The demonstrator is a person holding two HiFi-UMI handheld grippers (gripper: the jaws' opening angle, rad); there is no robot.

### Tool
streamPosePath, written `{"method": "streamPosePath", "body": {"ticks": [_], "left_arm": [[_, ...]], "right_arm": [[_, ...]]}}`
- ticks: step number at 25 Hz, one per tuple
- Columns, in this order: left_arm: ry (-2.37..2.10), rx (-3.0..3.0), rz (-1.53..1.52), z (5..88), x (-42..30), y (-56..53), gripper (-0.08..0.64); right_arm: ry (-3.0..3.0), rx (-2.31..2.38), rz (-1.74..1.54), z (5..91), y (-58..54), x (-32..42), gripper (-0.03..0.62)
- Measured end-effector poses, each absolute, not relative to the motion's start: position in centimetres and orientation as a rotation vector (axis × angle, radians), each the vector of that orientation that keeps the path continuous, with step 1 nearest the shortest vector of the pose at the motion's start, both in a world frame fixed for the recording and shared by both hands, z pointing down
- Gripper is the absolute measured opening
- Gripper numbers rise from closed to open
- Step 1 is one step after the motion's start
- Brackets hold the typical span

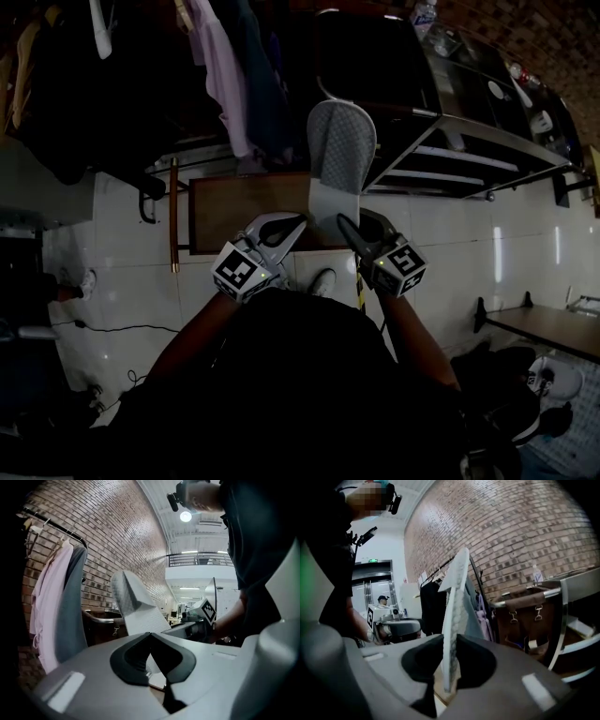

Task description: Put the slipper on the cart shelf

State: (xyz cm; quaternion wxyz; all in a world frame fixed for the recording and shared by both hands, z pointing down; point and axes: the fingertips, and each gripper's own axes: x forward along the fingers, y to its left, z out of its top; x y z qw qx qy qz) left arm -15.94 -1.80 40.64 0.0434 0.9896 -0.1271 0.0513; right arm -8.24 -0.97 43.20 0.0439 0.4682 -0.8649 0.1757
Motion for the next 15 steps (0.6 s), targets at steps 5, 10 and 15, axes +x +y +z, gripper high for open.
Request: {"method": "streamPosePath", "body": {"ticks": [5, 10, 15], "left_arm": [[-0.399, 3.042, 0.159, 39.5, -15.3, -2.1, 0.002], [-0.392, 3.039, 0.135, 38.8, -14.9, -2.3, 0.002], [-0.377, 3.099, 0.2, 38.9, -14.7, -2.0, 0.0]], "right_arm": [[-2.673, 1.535, 0.35, 38.7, -1.1, -8.0, 0.067], [-2.675, 1.587, 0.231, 37.8, -1.0, -7.0, 0.067], [-2.664, 1.597, 0.264, 37.0, -1.0, -7.2, 0.067]]}}
